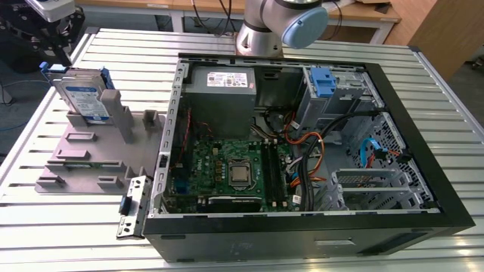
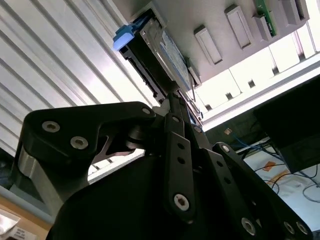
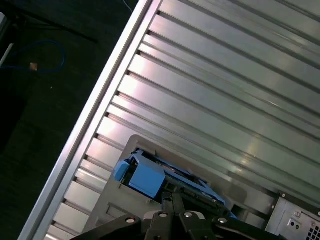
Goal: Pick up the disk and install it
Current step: 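Pick up the disk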
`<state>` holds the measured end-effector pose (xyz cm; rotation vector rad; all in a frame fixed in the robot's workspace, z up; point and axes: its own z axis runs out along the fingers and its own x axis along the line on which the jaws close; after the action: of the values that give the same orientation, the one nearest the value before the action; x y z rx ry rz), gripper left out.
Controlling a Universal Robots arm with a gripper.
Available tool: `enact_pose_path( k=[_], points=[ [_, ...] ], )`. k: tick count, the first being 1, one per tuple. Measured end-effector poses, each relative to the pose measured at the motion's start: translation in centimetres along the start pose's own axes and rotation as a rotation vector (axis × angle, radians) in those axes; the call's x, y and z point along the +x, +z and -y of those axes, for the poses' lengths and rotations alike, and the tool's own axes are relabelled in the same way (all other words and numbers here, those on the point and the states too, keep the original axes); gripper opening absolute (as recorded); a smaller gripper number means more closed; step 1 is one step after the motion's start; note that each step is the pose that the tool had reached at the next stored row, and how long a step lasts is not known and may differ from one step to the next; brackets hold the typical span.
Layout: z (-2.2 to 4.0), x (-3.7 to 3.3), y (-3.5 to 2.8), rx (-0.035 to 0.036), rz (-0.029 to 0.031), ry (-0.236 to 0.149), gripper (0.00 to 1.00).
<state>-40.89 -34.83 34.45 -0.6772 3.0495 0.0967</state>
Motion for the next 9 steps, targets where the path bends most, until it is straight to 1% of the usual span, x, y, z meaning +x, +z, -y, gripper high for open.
enact_pose_path(
  k=[4,9],
  points=[
    [0.0,0.0,0.0,-0.0017,-0.0033,-0.059,0.11],
    [0.0,0.0,0.0,-0.0043,-0.0085,-0.148,0.11]
  ],
)
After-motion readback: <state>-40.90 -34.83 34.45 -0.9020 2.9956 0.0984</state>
